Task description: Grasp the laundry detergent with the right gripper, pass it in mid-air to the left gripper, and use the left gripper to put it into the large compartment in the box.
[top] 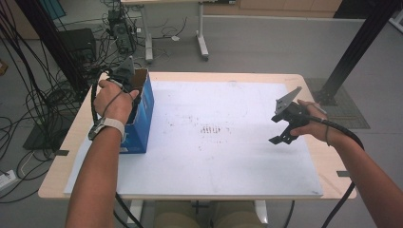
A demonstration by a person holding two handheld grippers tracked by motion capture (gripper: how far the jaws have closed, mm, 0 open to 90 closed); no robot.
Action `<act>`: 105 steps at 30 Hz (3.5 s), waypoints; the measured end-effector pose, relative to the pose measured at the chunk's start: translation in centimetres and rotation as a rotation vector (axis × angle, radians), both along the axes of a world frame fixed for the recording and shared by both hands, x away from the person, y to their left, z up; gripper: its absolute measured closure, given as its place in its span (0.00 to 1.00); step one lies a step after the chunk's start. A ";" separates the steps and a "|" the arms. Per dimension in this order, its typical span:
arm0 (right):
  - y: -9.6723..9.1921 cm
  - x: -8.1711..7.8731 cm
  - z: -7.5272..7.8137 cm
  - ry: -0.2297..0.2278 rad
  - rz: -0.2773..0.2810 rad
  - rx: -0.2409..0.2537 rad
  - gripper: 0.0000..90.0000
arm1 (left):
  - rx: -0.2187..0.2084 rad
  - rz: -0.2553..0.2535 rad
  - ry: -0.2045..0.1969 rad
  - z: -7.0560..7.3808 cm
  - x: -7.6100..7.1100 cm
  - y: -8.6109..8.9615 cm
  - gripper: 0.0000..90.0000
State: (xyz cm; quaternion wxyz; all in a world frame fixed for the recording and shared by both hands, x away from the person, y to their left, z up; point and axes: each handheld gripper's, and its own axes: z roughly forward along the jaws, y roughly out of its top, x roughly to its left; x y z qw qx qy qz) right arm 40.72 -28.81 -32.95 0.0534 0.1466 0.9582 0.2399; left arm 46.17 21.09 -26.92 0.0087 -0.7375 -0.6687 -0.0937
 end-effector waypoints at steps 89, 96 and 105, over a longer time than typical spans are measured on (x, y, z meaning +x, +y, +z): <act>0.5 -0.2 0.5 -0.013 0.002 -0.001 0.12 | -0.003 -0.015 0.019 -0.5 0.1 0.2 0.41; 0.5 -0.3 0.5 -0.014 0.002 0.000 0.12 | -0.002 -0.011 0.016 -0.4 0.0 0.1 0.41; 0.2 -0.4 0.5 -0.014 -0.003 0.003 0.12 | -0.001 -0.011 0.020 -0.4 0.0 0.1 0.41</act>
